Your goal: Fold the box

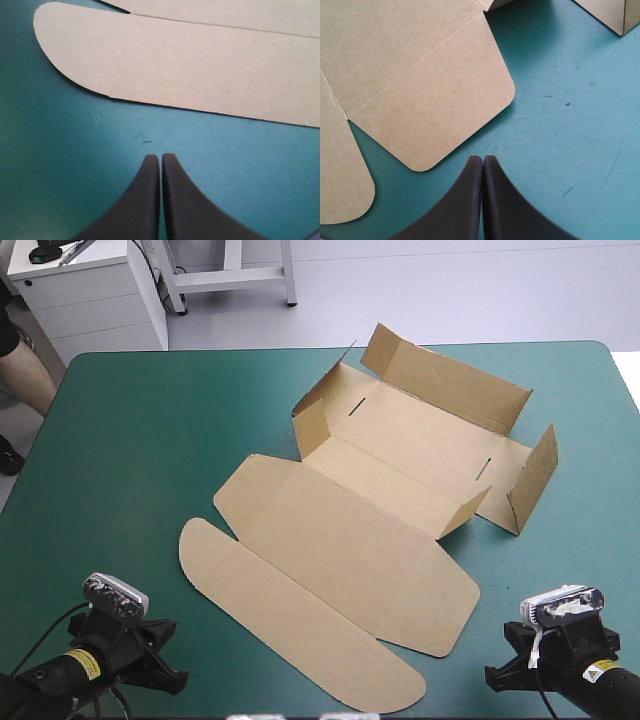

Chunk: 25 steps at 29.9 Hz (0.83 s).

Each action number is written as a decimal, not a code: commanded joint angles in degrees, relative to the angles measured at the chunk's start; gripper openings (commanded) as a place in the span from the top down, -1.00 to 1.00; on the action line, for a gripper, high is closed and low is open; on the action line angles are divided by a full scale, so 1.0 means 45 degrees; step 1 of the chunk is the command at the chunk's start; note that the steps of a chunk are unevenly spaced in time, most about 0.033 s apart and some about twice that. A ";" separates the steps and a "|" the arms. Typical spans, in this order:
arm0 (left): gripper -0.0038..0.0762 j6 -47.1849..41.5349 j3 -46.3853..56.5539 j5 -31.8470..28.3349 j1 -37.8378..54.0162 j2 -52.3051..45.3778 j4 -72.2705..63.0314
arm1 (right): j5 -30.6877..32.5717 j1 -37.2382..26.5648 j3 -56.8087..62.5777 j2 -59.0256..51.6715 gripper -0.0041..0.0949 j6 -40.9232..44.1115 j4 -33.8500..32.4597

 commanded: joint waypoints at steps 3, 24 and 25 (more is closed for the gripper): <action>0.92 0.0024 -0.0295 -0.0681 -0.0018 0.0084 -0.0221 | -0.0527 -0.0024 -0.0322 0.0092 0.95 0.0053 0.0232; 0.92 0.0024 -0.0295 -0.0681 -0.0018 0.0084 -0.0221 | -0.0525 -0.0024 -0.0322 0.0092 0.20 -0.0047 0.0232; 0.92 0.0024 -0.0295 -0.0681 -0.0018 0.0084 -0.0221 | -0.0525 -0.0024 -0.0322 0.0092 0.05 -0.0047 0.0232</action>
